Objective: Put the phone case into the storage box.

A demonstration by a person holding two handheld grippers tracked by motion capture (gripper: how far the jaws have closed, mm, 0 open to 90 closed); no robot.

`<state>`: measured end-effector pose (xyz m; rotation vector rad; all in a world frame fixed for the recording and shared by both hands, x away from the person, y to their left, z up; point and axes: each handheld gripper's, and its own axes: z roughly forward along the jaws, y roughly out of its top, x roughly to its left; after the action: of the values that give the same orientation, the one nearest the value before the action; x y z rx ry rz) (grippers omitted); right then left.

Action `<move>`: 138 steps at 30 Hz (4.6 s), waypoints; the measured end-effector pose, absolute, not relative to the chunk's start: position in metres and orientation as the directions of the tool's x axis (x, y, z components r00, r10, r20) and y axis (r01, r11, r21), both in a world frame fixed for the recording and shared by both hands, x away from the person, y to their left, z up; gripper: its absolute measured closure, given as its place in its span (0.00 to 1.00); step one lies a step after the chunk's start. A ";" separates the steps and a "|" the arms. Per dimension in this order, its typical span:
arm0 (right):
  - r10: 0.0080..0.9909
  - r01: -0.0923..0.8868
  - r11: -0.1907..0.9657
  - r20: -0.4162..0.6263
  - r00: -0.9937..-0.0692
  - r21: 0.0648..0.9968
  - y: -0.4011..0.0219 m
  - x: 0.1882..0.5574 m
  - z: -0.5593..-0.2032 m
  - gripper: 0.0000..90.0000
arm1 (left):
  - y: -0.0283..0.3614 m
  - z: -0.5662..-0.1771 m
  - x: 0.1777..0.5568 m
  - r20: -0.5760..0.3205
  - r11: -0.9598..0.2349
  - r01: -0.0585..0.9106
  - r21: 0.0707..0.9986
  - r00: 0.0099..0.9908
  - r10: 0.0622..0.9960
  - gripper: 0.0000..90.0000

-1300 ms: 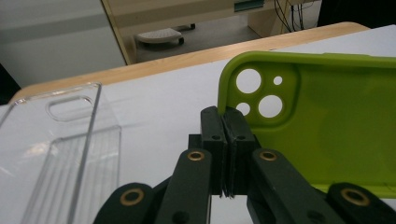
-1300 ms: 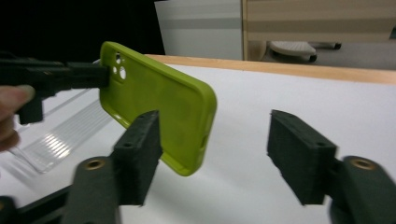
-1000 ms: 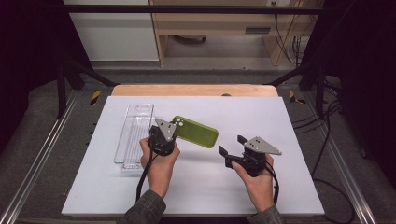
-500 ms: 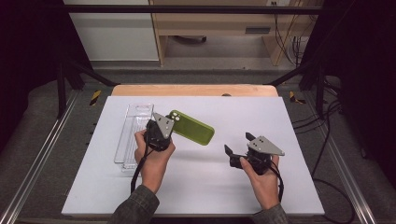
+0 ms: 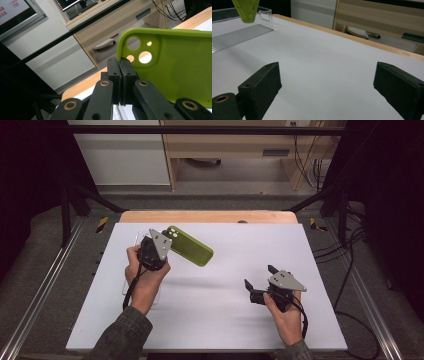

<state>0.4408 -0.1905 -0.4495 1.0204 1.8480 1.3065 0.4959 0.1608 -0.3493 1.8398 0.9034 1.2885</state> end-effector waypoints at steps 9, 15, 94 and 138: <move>0.846 0.221 0.213 -0.066 -0.529 0.952 -0.189 0.442 -0.457 0.10 | 0.176 -0.341 0.496 0.481 -0.523 0.113 0.845 0.268 0.835 0.98; 0.834 0.232 0.206 -0.047 -0.550 0.951 -0.187 0.443 -0.463 0.10 | 0.188 -0.338 0.500 0.469 -0.506 0.102 0.856 0.258 0.845 0.98; 0.814 0.212 0.148 0.003 -0.581 0.966 -0.188 0.439 -0.460 0.06 | 0.247 -0.324 0.514 0.544 -0.557 0.121 0.822 0.123 0.830 0.98; 0.824 0.182 0.128 -0.002 -0.567 0.975 -0.194 0.423 -0.464 0.04 | 0.261 -0.317 0.538 0.748 -0.747 0.088 0.660 0.027 0.664 0.98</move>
<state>0.4229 -0.1940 -0.4638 0.9681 1.8459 1.4706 0.5375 0.2610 -0.3166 1.8771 0.7616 1.7671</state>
